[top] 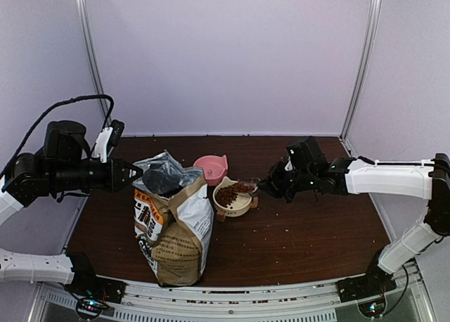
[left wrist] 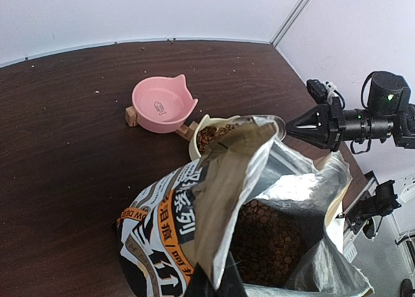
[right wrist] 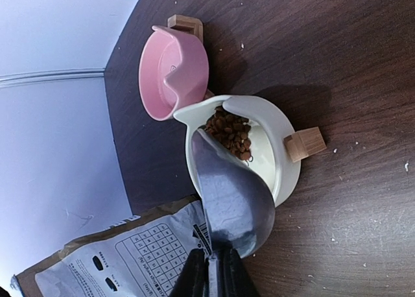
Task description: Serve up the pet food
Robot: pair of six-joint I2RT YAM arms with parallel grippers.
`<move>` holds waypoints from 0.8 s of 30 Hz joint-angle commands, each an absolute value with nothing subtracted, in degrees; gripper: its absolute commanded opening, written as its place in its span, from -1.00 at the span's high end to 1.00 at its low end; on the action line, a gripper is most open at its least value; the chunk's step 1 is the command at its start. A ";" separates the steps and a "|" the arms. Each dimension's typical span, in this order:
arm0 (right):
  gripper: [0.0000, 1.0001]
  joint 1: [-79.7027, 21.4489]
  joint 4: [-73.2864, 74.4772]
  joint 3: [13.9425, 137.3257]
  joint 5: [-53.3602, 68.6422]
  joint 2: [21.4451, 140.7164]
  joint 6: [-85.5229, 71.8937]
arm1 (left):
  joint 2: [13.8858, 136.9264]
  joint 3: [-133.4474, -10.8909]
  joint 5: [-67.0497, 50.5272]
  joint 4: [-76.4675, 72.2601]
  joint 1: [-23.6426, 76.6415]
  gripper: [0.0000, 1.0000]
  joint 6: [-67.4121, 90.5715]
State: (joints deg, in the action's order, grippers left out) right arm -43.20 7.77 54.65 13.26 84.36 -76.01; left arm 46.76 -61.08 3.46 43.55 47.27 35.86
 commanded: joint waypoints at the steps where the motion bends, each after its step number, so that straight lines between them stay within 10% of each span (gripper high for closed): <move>1: 1.00 -42.97 13.16 58.20 8.92 84.26 -71.98 | 46.14 -65.14 5.27 32.83 46.05 1.00 34.06; 24: 1.00 -47.17 40.84 77.50 -4.40 86.79 -51.41 | 46.85 -65.36 0.74 29.75 46.08 1.00 32.89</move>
State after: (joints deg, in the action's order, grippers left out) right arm -45.58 34.54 73.23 1.32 86.94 -57.04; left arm 47.48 -61.45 0.91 43.13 46.89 34.09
